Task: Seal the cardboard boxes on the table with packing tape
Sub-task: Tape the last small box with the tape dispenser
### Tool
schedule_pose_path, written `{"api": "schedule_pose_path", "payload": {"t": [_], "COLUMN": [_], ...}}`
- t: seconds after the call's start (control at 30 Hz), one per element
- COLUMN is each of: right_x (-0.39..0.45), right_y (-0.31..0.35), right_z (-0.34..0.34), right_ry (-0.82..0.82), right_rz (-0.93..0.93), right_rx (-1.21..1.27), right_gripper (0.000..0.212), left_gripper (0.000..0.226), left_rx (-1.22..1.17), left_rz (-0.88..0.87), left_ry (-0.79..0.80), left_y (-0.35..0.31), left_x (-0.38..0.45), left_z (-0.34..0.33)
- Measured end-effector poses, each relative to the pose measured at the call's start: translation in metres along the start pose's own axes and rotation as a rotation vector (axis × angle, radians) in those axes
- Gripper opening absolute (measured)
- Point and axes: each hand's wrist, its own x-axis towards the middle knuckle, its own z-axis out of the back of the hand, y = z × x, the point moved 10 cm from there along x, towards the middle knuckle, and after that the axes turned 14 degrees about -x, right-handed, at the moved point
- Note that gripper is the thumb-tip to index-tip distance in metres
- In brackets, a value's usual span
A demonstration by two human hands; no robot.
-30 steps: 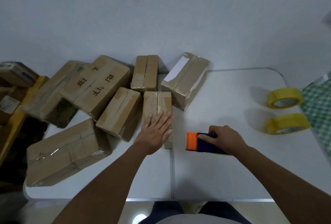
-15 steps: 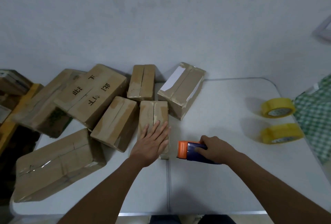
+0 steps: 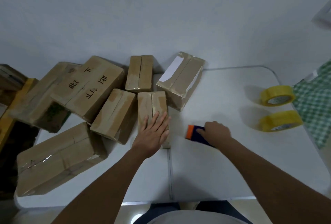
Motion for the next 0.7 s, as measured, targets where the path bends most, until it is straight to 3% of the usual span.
{"api": "schedule_pose_path", "payload": {"t": [0.13, 0.23, 0.33, 0.43, 0.47, 0.57, 0.7], "right_x": [0.006, 0.011, 0.012, 0.002, -0.004, -0.021, -0.027], "right_y": [-0.046, -0.03, -0.011, 0.012, 0.03, 0.089, 0.096], "right_z": [-0.011, -0.019, -0.037, -0.018, -0.013, -0.022, -0.026], "right_ry": [-0.018, -0.111, -0.094, -0.346, -0.336, 0.008, 0.085], "right_rz": [-0.155, -0.159, -0.117, -0.027, 0.059, 0.258, 0.254], "right_rx": [-0.015, 0.127, 0.25, 0.352, 0.542, 1.071, 1.1], "right_gripper": [0.045, 0.038, 0.033, 0.033, 0.04, 0.064, 0.032], "left_gripper": [0.062, 0.068, 0.07, 0.068, 0.067, 0.063, 0.052], "left_rx": [-0.024, -0.037, -0.089, -0.188, -0.231, -0.33, -0.37], "left_rz": [-0.017, -0.011, -0.002, 0.004, 0.006, 0.015, 0.024], "left_ry": [0.018, 0.036, 0.05, 0.047, 0.049, 0.087, 0.111], "left_y": [-0.003, -0.003, -0.002, -0.004, -0.004, -0.006, -0.006], "left_x": [0.001, 0.004, 0.002, 0.0, -0.001, -0.003, -0.006], "left_z": [0.0, -0.001, 0.0, 0.003, 0.004, 0.005, 0.007]}}
